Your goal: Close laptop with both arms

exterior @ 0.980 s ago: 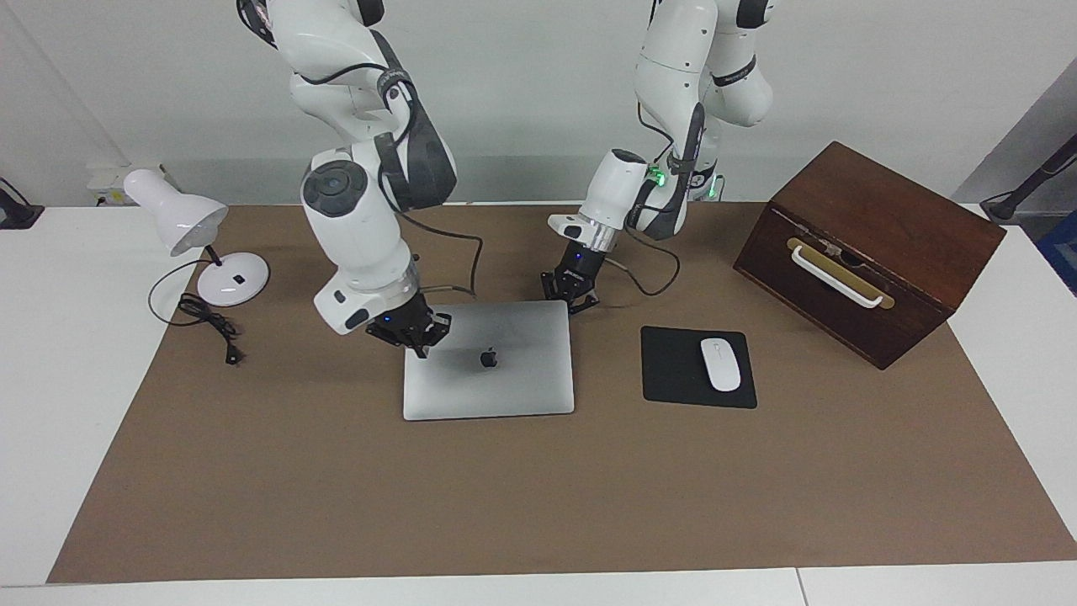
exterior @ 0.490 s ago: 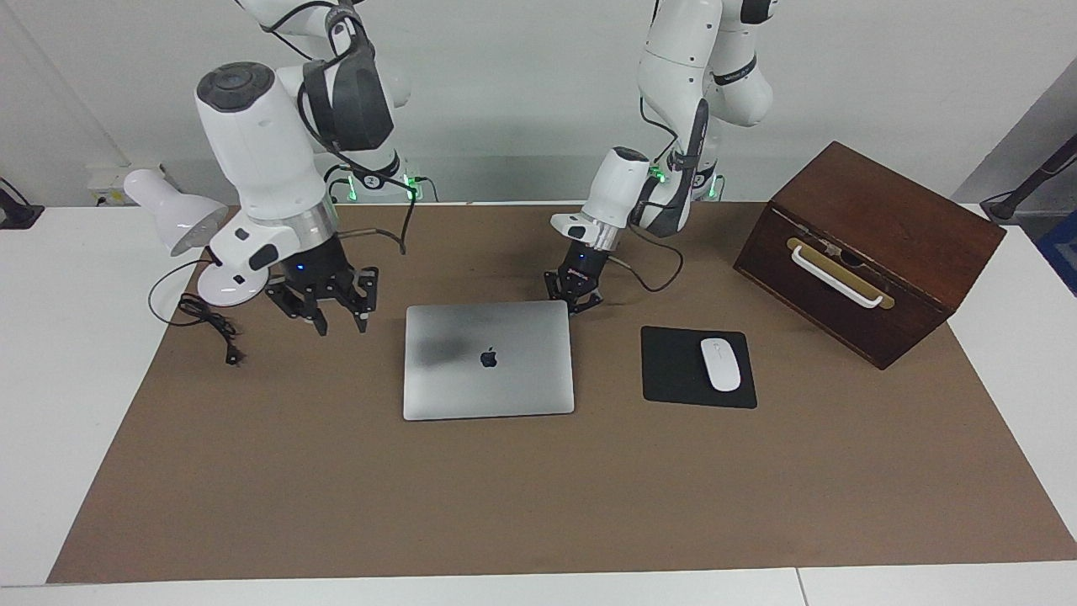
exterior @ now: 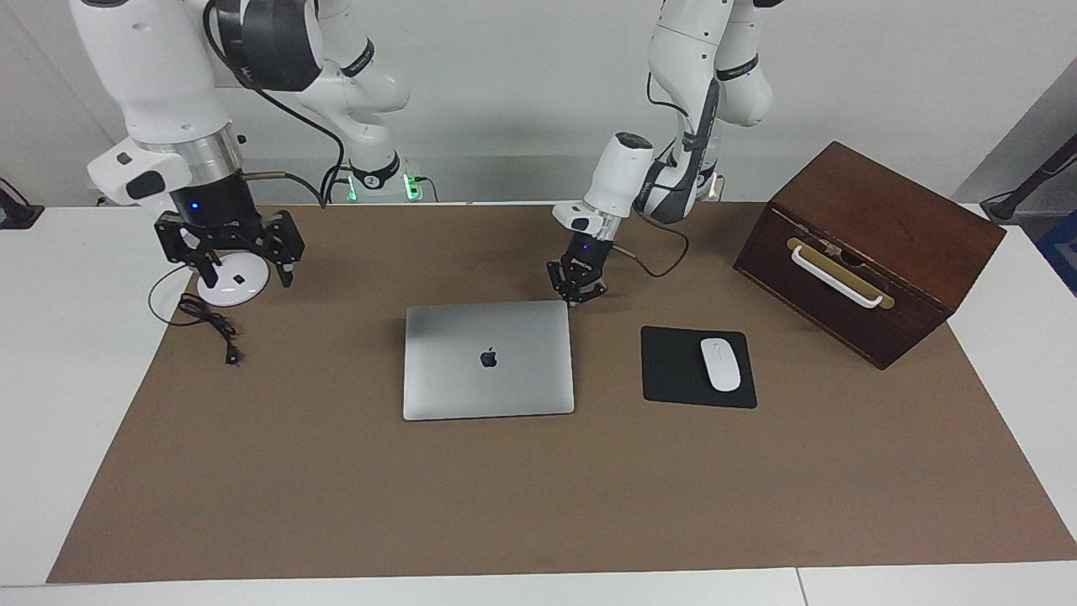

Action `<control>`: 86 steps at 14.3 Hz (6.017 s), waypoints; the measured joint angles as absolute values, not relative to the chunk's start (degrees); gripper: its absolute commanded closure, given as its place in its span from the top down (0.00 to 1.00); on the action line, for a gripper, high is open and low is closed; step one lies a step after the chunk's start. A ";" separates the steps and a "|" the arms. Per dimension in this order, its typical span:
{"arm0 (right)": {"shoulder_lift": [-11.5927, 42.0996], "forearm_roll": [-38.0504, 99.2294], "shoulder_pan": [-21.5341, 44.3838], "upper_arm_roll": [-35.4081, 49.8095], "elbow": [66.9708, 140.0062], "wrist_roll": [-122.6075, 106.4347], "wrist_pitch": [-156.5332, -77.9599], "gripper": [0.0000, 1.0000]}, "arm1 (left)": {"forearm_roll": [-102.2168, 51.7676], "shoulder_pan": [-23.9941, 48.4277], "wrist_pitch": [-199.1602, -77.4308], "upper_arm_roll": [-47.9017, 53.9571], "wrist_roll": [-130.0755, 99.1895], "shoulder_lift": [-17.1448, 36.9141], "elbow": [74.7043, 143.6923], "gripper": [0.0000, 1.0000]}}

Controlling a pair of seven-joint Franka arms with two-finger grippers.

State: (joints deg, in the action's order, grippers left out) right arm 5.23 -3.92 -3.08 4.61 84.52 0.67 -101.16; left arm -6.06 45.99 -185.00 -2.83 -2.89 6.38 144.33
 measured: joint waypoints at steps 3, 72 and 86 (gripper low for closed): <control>2.47 -3.99 -4.00 4.22 84.42 -0.34 -100.90 1.00 | -6.07 45.40 -177.63 -3.03 -3.05 1.54 144.29 0.00; -1.79 -3.24 -3.34 1.37 93.80 -1.75 -89.06 1.00 | -0.41 7.89 -99.09 -8.45 -1.36 -5.10 98.54 1.00; -1.79 -3.24 -3.35 1.12 94.63 -2.75 -90.45 1.00 | -0.45 7.90 -97.55 -7.50 -0.71 -4.77 95.85 1.00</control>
State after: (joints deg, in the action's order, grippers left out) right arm -1.79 -3.24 -3.35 1.12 94.63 -2.75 -90.45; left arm -0.45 7.90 -97.55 -7.50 -0.71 -4.77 95.85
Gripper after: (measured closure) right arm 0.000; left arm 0.000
